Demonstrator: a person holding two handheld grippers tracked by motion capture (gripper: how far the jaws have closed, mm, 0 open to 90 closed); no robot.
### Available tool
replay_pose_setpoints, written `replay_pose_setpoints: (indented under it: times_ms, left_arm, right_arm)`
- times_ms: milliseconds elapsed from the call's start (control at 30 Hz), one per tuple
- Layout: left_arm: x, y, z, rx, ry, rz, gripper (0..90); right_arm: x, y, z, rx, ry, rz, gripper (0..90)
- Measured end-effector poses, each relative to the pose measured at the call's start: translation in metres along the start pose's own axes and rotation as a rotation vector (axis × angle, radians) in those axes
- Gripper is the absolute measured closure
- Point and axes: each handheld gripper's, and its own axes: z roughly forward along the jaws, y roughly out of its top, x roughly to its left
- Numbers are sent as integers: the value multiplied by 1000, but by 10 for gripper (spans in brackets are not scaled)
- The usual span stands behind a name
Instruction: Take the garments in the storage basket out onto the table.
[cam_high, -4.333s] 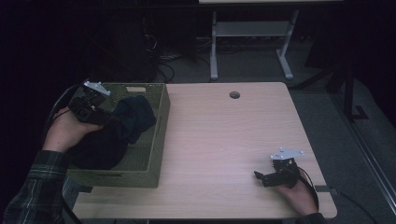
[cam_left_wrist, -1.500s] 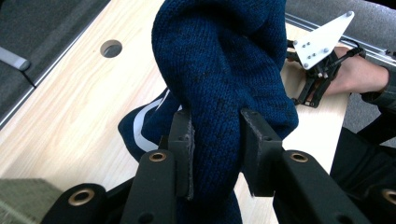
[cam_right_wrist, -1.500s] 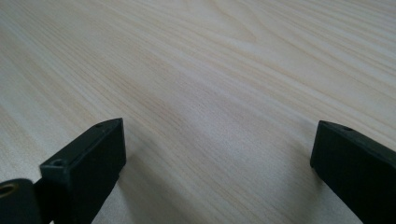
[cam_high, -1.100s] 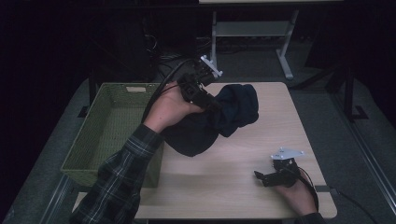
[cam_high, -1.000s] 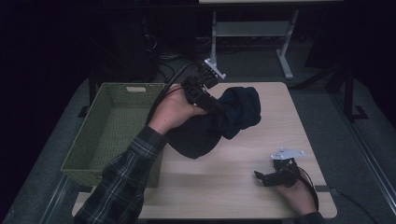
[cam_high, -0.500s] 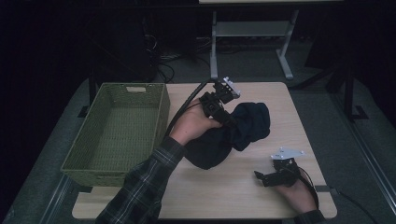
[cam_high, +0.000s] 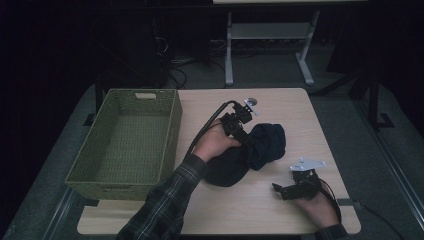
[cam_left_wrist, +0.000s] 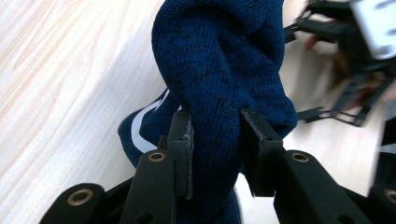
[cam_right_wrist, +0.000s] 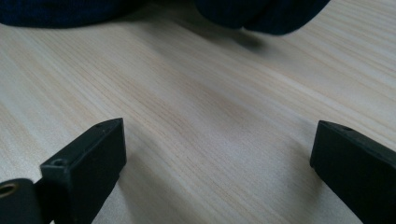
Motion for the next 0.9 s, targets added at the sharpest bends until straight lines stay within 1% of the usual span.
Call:
replay_pose_setpoints:
  times_ms: [100, 167, 367, 500, 567, 667, 733, 833, 900]
  left_arm:
    - [10, -3, 7, -18, -14, -23, 669]
    - [16, -5, 10, -35, -23, -30, 668]
    - [28, -8, 17, -32, -2, -29, 661]
    - [36, -11, 21, -37, 11, -49, 660]
    - [41, -13, 25, -30, 16, -54, 659]
    - [47, -15, 29, -30, 15, -63, 656]
    - [52, -18, 31, -34, 9, -78, 654]
    - [54, -20, 32, -37, 6, -79, 644]
    - [54, -20, 29, -37, 11, -76, 614]
  right_arm:
    - [0, 0, 0, -1, 1, 1, 31]
    - [0, 0, 0, -2, 1, 2, 31]
    - [0, 0, 0, -2, 2, 3, 31]
    - [0, 0, 0, -2, 2, 3, 31]
    - [0, 0, 0, -2, 1, 1, 31]
    - [0, 0, 0, -1, 2, 1, 31]
    - [0, 0, 0, -5, 2, 2, 31]
    - [0, 0, 1, -6, 3, 2, 31]
    - [0, 0, 1, -6, 3, 2, 31]
